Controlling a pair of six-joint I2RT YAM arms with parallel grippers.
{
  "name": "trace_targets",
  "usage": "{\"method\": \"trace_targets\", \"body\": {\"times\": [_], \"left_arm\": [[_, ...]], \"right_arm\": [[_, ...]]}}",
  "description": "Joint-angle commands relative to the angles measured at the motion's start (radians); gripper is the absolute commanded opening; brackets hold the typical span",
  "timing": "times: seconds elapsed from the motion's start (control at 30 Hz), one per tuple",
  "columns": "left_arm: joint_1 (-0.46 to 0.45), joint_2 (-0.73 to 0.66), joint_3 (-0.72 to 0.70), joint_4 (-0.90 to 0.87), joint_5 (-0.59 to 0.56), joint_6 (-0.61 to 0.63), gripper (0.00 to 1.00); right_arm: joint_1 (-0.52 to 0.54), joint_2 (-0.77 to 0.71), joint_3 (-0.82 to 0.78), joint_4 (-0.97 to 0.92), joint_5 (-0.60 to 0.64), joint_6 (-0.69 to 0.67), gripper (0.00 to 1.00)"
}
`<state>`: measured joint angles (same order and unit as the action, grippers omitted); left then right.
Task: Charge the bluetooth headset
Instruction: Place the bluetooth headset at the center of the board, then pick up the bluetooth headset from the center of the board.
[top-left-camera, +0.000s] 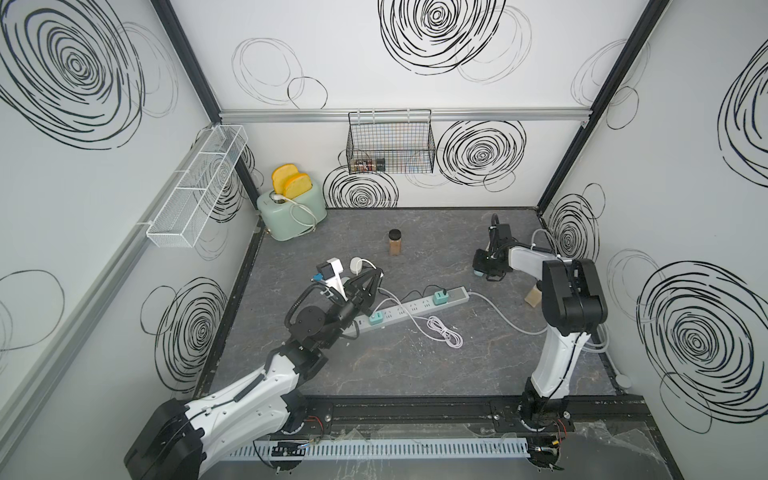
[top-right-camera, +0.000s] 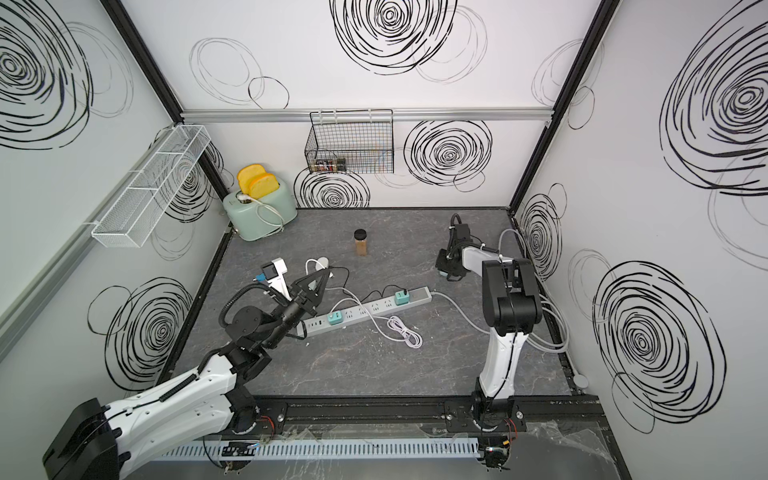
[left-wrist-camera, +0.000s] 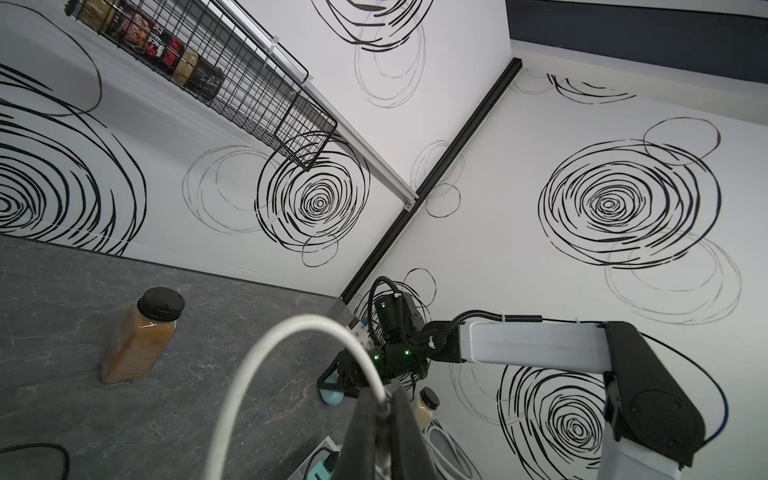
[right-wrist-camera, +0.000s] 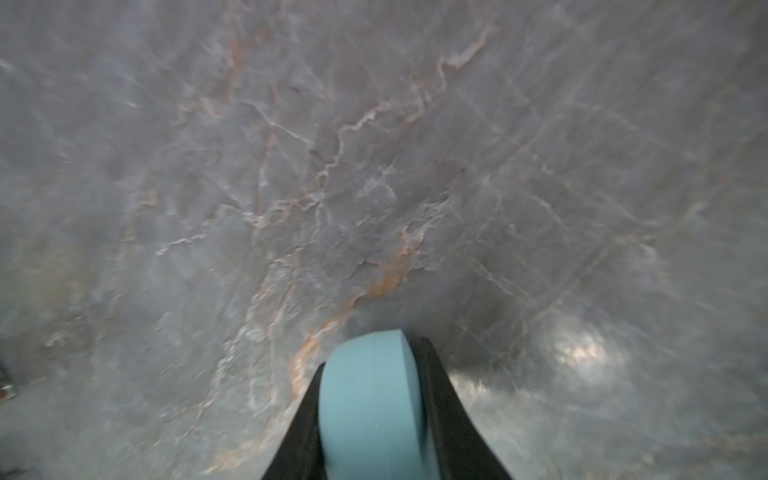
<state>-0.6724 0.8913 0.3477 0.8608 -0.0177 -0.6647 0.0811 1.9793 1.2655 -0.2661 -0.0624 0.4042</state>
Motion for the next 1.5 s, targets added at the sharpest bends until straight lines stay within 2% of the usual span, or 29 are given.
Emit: {"method": "trace_targets", "body": {"times": [0.0, 0.13, 0.27, 0.53, 0.7, 0.83, 1.0, 1.2, 1.47], "left_arm": [[0.011, -0.012, -0.007, 0.023, 0.017, 0.026, 0.0], [0.019, -0.009, -0.007, 0.025, 0.019, 0.024, 0.0], [0.03, 0.004, -0.003, 0.031, 0.033, 0.017, 0.0], [0.054, 0.01, -0.016, 0.053, 0.051, 0.005, 0.0], [0.069, 0.004, -0.017, 0.053, 0.063, 0.004, 0.0], [0.072, 0.004, -0.018, 0.049, 0.062, 0.007, 0.0], [0.071, 0.002, -0.016, 0.047, 0.067, 0.003, 0.0], [0.071, -0.006, -0.016, 0.043, 0.065, 0.005, 0.0], [0.064, -0.02, -0.015, 0.032, 0.064, 0.007, 0.0]], "right_arm": [[0.012, 0.031, 0.047, -0.093, 0.063, -0.02, 0.35], [0.014, 0.048, 0.08, -0.139, 0.086, -0.039, 0.55], [0.01, 0.027, 0.103, -0.182, 0.086, -0.058, 0.62], [0.025, 0.023, 0.21, -0.303, 0.116, -0.096, 0.57], [0.028, 0.087, 0.339, -0.448, 0.136, -0.221, 0.56], [0.025, 0.101, 0.364, -0.491, 0.14, -0.285, 0.6], [0.013, 0.097, 0.368, -0.504, 0.109, -0.233, 0.61], [0.003, 0.064, 0.333, -0.452, 0.08, -0.123, 0.57], [0.003, -0.004, 0.258, -0.409, 0.088, -0.066, 0.52]]}}
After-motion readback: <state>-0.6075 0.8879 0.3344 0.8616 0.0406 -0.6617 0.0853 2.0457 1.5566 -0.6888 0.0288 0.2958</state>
